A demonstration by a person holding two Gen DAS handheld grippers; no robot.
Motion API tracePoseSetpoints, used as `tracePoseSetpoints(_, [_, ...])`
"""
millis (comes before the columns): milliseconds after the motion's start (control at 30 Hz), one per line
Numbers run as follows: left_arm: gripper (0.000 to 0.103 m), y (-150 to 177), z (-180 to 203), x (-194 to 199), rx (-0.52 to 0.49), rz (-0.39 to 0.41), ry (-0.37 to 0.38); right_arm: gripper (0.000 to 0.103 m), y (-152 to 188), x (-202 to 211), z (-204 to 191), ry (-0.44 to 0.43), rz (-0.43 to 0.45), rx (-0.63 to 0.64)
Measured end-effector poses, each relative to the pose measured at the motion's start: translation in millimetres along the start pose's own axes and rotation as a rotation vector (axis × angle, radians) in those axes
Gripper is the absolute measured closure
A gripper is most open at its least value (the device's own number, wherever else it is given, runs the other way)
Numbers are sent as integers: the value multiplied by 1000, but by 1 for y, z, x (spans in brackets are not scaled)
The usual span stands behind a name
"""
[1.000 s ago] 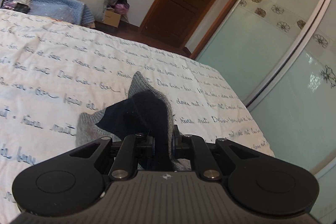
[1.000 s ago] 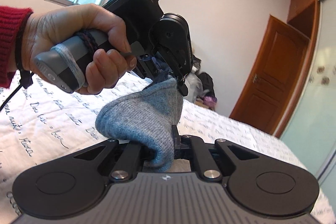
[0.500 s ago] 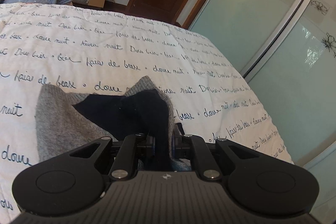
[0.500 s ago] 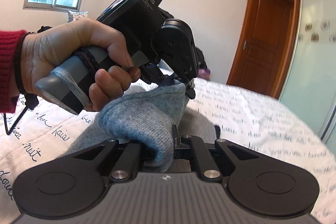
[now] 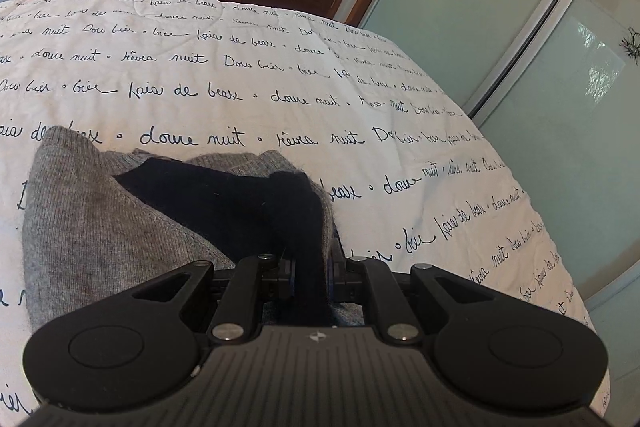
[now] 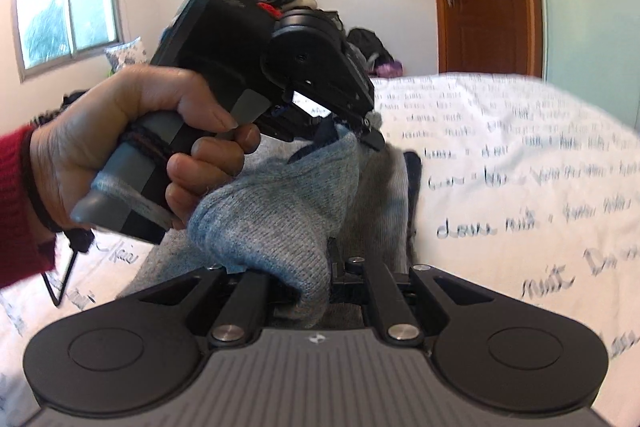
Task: Fold small clothes
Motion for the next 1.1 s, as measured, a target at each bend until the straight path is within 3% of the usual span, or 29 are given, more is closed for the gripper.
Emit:
tracePoseSetpoints(100, [83,0,2,-4,18,-9,20,95,5,-1,12,-36,-42,-118])
tracePoseSetpoints(233, [58,-2,13,-5,10,-7,34,93,11,-1,25,-16,-74,-172])
tracePoseSetpoints(300, [54,-3,17,-2,-6,10,26,91,17,3,39,-44,-93,-267])
tracePoseSetpoints(533, [32,-13,7,40,-72,121,-67,90,21,23,68,-90,-108,-394])
tracePoseSetpoints(567, [30,-13,0,48,-82,137,-93,89,19,27,70,-80,-105,-390])
tracePoseSetpoints(633, [30,-11,-14,63,-91,159,-138,75,12,33,77,-19,-77,-358])
tracePoseSetpoints(700, [30,-8,-31,77,-85,174,-164,72,0,39,83,32,-29,-313])
tracePoseSetpoints(833, [29,-4,-55,90,-68,181,-207,69,-34,17,89,-60,-4,-313])
tracePoseSetpoints(900, [29,-2,-63,92,-63,181,-222,46,-48,-9,97,-72,-15,-328])
tracePoseSetpoints(933, [29,-2,-66,92,-60,180,-223,42,-54,-22,100,-74,-20,-331])
tracePoseSetpoints(1100, [29,-2,-82,89,-45,188,-243,41,-69,-86,119,-136,-120,-449])
Point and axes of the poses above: each gripper's, at about its wrist camera, not at the fingertips, and x roughly against the way its jaws point, z to its right, y to its underside, the point moved 7 cm from there along -x, roughly the way its jaws point, and after that the axes turned 2 degrees about z, right-handed, at the moved point
